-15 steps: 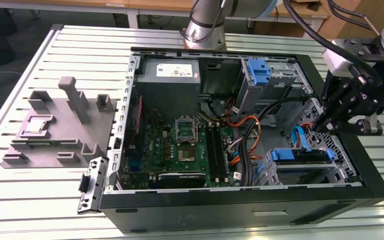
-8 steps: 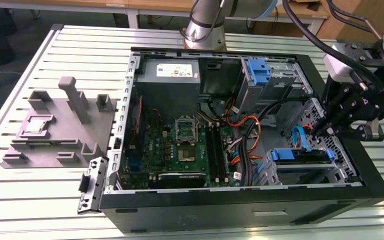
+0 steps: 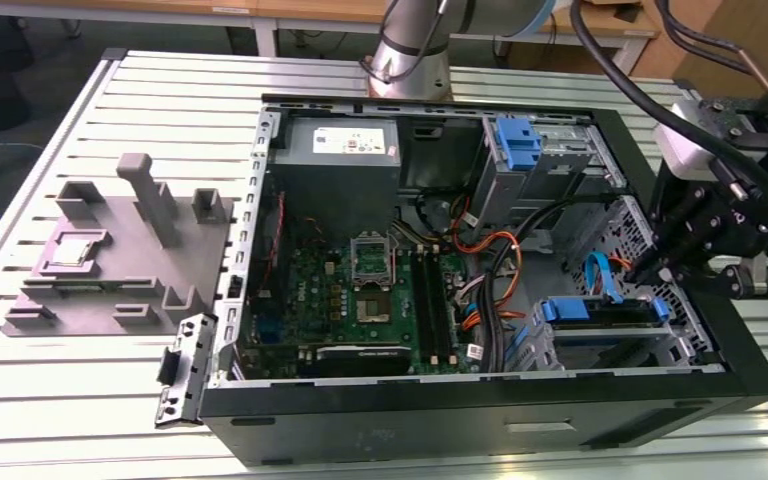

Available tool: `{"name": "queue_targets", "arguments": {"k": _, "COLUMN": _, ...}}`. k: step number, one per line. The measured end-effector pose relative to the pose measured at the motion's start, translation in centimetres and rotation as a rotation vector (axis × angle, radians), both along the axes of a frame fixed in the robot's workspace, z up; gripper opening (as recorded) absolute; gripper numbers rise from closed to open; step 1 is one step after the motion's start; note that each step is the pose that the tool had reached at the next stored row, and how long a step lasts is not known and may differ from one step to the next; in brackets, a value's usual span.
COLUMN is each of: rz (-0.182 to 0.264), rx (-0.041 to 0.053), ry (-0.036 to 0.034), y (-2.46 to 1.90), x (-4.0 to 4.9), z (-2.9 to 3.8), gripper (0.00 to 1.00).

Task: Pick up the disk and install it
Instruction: 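Insert the second disk wire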

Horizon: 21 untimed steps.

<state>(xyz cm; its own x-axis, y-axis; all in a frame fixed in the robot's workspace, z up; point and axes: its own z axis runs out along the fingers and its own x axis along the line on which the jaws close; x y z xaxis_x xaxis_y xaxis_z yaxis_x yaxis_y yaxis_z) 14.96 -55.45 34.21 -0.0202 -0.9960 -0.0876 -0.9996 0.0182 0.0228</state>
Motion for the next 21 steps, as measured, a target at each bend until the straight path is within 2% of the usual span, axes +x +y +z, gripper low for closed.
{"name": "queue_targets", "arguments": {"k": 2, "rz": 0.0, "rx": -0.0001, "ry": 0.0, "y": -0.13, "x": -0.01, "z": 0.0, "gripper": 0.2}}
{"name": "queue_targets", "arguments": {"k": 15, "rz": 0.0, "rx": -0.0002, "ry": 0.0, "y": -0.14, "x": -0.01, "z": 0.0, "gripper": 0.16}}
{"name": "queue_targets", "arguments": {"k": 21, "rz": 0.0, "rx": 0.0008, "ry": -0.0001, "y": -0.77, "x": -0.02, "z": 0.0, "gripper": 0.16}}
